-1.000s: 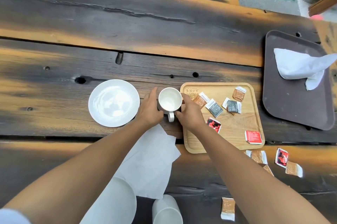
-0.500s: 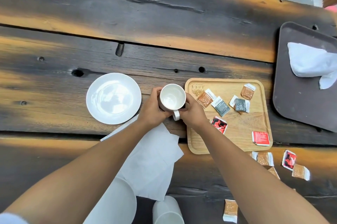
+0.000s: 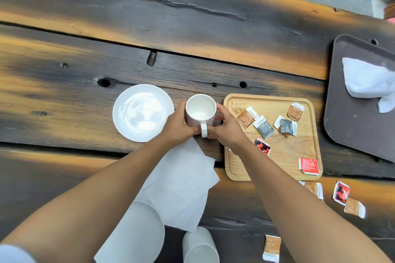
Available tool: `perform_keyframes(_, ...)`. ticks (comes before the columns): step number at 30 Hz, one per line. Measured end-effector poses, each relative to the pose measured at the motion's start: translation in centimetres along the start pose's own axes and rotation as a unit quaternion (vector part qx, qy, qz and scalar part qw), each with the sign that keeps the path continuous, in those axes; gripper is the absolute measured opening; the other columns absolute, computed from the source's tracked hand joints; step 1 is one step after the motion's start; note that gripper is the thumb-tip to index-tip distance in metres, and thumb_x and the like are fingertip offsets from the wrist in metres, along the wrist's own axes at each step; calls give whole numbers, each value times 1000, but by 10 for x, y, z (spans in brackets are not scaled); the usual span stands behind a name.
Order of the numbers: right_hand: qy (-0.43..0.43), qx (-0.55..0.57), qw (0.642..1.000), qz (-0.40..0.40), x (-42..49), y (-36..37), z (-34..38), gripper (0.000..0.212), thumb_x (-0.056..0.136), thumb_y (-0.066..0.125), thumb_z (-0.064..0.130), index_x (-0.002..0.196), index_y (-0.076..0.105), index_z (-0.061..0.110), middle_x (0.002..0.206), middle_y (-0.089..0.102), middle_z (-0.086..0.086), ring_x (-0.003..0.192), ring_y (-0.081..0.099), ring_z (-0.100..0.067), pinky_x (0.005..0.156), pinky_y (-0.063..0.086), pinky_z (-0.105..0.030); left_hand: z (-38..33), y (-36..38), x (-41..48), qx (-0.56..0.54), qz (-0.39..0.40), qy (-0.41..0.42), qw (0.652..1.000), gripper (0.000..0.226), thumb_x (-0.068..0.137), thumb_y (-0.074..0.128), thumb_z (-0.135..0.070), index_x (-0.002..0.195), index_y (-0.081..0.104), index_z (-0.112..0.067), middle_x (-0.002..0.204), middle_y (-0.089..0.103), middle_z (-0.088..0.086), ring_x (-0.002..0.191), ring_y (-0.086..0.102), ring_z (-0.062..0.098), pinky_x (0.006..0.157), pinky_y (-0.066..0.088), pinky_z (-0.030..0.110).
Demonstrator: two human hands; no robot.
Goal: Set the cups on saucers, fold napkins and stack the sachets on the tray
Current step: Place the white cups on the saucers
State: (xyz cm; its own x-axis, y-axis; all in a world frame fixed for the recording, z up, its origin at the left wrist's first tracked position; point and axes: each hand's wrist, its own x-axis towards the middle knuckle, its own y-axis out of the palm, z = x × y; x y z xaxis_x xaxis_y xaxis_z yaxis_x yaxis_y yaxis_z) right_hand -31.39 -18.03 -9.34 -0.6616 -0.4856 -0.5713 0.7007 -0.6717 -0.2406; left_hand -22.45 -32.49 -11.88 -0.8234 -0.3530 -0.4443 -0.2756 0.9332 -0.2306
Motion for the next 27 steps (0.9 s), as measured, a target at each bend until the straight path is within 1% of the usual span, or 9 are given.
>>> perform_keyframes(3, 6, -33, 999, -3, -5, 5, 8, 76, 68, 86, 17, 132, 50, 33, 95, 62, -4, 84, 66, -22, 70, 62, -45, -3, -12, -9, -25, 9, 5, 1000, 90, 57, 89, -37, 135, 46, -28, 120, 63, -8, 109, 62, 13, 90, 54, 35)
perform_keyframes(7, 15, -34, 999, 6, -12, 16, 22, 74, 67, 87, 18, 132, 52, 24, 108, 60, -5, 93, 67, -26, 73, 61, -46, -6, -33, -19, -37, 32, -25, 998, 77, 59, 88, -36, 126, 52, -30, 112, 64, -12, 101, 62, 11, 81, 53, 26)
perform_keyframes(9, 21, -26, 999, 24, -13, 25, 32, 66, 71, 85, 14, 129, 54, 15, 116, 61, -3, 98, 67, -25, 76, 61, -44, -2, -47, -26, -45, 51, -63, 996, 71, 59, 86, -38, 122, 55, -28, 110, 64, -6, 96, 63, 14, 72, 54, 29)
perform_keyframes(11, 34, -24, 998, 53, -12, 36, 42, 55, 75, 81, 13, 124, 57, 10, 118, 64, -6, 101, 67, -24, 78, 59, -44, 3, -62, -34, -70, 62, -95, 991, 66, 60, 83, -38, 120, 58, -28, 106, 64, 0, 83, 61, 14, 61, 49, 28)
perform_keyframes(14, 59, -13, 994, 96, -7, 58, 56, 38, 81, 77, 16, 115, 60, 11, 113, 65, -11, 94, 67, -23, 74, 59, -39, 9, -87, -40, -108, 60, -127, 984, 62, 62, 77, -35, 121, 59, -29, 94, 62, 5, 71, 54, 16, 58, 44, 27)
perform_keyframes(17, 65, 8, 993, 102, -2, 83, 66, 42, 80, 78, 17, 117, 59, 9, 112, 63, -16, 91, 66, -23, 75, 58, -39, 15, -112, -42, -101, 46, -131, 985, 63, 58, 73, -39, 119, 60, -30, 92, 63, 4, 70, 54, 18, 61, 48, 29)
perform_keyframes(20, 60, 13, 993, 104, 6, 103, 71, 50, 78, 80, 15, 121, 57, 6, 114, 64, -19, 94, 67, -25, 79, 59, -41, 21, -133, -39, -80, 23, -125, 989, 63, 51, 73, -42, 113, 60, -41, 92, 65, 0, 71, 57, 15, 62, 50, 29)
perform_keyframes(24, 61, 17, 993, 97, 21, 121, 75, 54, 77, 81, 16, 123, 56, 5, 105, 63, -10, 93, 67, -23, 82, 59, -46, 27, -150, -29, -85, 21, -131, 988, 51, 58, 71, -32, 108, 61, -40, 87, 62, -1, 68, 53, 15, 61, 49, 30)
perform_keyframes(27, 61, 12, 993, 98, 31, 126, 76, 54, 76, 82, 19, 122, 57, 8, 105, 63, -3, 94, 68, -21, 81, 60, -45, 30, -157, -22, -88, 28, -134, 987, 48, 60, 72, -31, 105, 61, -43, 88, 61, -1, 68, 53, 13, 59, 49, 28)
